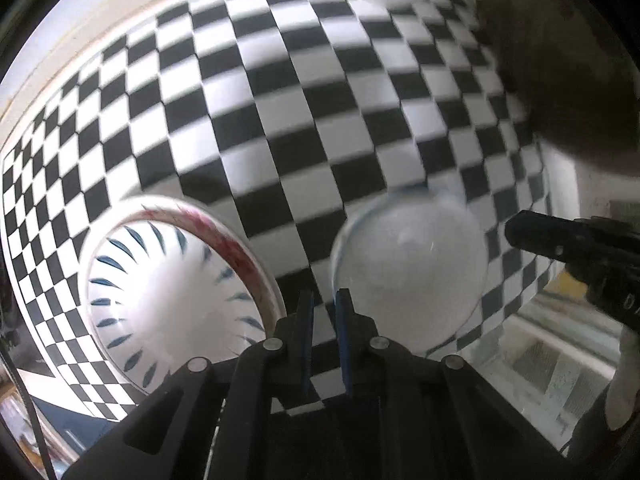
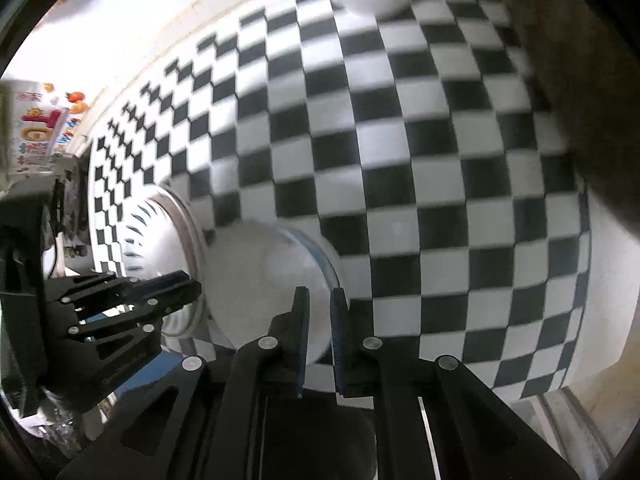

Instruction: Organize plates and bowls

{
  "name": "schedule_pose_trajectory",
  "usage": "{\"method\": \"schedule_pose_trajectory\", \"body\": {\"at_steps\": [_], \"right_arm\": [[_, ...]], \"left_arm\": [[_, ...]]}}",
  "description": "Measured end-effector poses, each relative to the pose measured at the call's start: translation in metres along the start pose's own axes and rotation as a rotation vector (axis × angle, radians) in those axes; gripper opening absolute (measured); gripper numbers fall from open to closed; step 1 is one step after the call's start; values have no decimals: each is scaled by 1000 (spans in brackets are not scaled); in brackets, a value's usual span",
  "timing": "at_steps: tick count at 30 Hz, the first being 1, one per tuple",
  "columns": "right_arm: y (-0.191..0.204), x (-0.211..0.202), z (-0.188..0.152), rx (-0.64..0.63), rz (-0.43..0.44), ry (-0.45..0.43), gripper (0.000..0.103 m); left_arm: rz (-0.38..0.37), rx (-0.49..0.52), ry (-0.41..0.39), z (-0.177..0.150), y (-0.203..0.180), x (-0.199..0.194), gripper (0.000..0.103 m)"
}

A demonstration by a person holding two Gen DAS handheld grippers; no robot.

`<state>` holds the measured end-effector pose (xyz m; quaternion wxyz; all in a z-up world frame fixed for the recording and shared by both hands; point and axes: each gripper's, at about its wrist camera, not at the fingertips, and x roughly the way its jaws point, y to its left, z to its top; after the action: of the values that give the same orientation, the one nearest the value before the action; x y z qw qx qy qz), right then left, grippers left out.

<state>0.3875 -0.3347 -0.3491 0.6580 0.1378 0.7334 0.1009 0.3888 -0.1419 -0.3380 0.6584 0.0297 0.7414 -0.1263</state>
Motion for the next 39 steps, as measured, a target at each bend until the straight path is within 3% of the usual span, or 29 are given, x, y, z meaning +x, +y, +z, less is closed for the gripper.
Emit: {"method": "schedule_pose_trajectory", "body": {"at_steps": [1, 4, 5, 10, 15, 18, 24, 33, 39], "right_arm": [[1, -10, 7, -7, 1, -15, 14], [4, -39, 41, -35, -24, -80, 38], [4, -46, 54, -42, -44, -102, 41], [2, -69, 148, -76, -143, -161, 41], [-5, -59, 237, -100, -244, -119, 41], [-10, -47, 268, -105, -288, -89, 41], [-19, -17, 300, -113, -353, -45, 41], [-35, 4, 313, -99, -408, -31, 40], [-39, 14, 320, -89, -400, -28, 26]], "left_arm": [[-8, -12, -28, 5, 2, -8, 10], [-48, -69, -115, 32, 9, -27, 16], [-76, -98, -137, 48, 12, -33, 17], [-170, -197, -222, 118, 23, -48, 18], [-272, -277, -214, 185, 31, -41, 18], [-302, -299, -195, 210, 32, -32, 18], [-363, -341, -127, 246, 27, -2, 18], [-308, -332, -66, 278, 15, 28, 18], [-275, -295, -75, 280, 9, 33, 15]]}}
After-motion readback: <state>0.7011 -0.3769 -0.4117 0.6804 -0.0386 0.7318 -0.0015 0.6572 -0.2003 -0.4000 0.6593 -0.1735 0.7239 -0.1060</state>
